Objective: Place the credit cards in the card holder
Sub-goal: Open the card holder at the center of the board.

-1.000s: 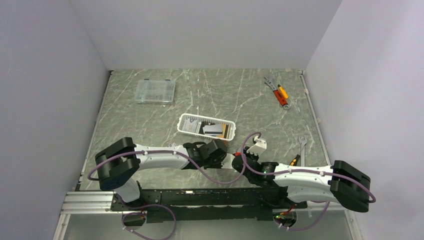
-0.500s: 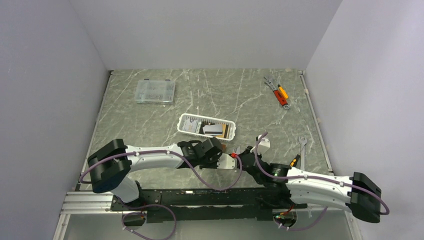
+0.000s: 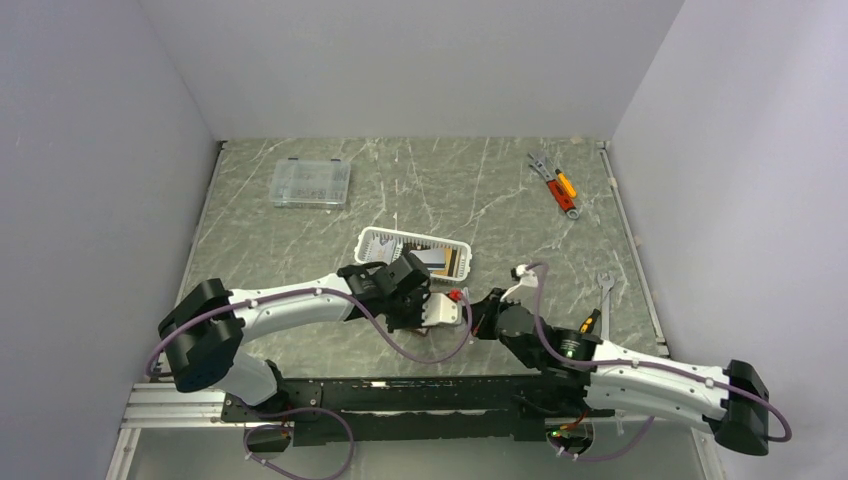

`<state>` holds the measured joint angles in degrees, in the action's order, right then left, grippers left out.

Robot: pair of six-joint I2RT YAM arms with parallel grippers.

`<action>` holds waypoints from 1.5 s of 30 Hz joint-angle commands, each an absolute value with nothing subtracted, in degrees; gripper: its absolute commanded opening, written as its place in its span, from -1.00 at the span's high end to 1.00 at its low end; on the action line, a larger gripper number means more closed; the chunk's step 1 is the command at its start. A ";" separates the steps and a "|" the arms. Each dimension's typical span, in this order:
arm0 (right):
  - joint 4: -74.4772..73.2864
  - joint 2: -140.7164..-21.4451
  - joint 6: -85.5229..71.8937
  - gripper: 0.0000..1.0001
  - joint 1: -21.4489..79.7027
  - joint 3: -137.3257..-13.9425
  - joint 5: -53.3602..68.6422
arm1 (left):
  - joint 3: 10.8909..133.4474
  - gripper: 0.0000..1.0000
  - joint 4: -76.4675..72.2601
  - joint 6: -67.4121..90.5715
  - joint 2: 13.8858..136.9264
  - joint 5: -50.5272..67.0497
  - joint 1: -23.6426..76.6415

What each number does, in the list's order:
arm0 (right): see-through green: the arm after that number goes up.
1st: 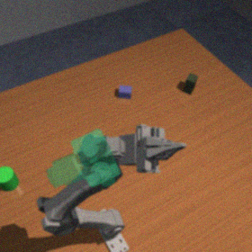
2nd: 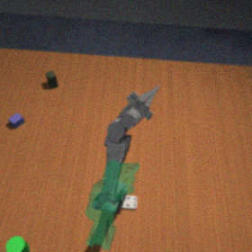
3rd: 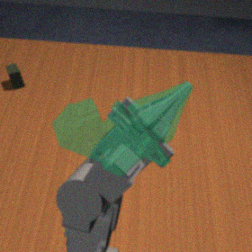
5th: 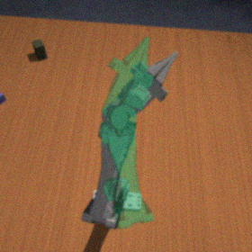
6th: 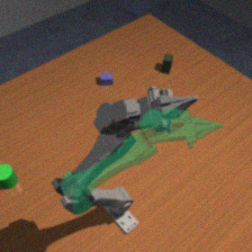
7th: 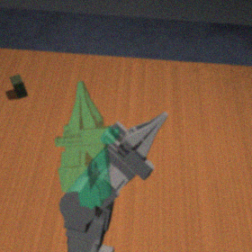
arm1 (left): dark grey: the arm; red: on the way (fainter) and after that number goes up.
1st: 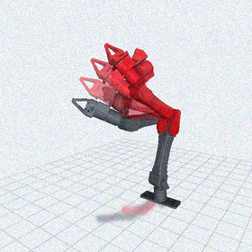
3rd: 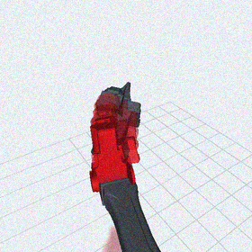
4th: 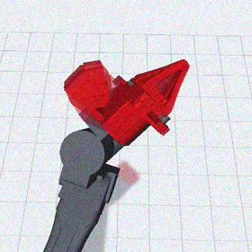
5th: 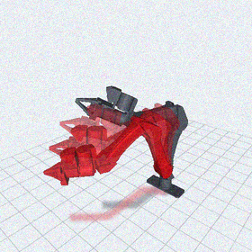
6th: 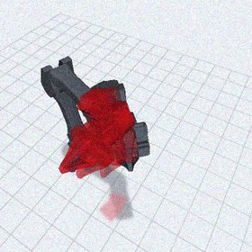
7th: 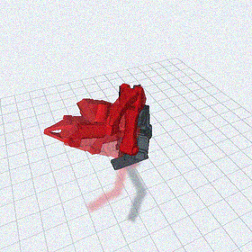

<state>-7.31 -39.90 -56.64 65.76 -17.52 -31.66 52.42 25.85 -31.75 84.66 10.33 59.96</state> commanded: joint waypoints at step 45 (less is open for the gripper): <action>-5.95 -50.19 -52.21 1.00 76.64 -24.80 -31.39 | 47.19 0.86 20.18 -13.38 80.42 40.74 37.92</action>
<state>-6.74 -51.57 -52.01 77.38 -23.18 -32.42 46.13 20.62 -11.35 82.30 39.86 37.36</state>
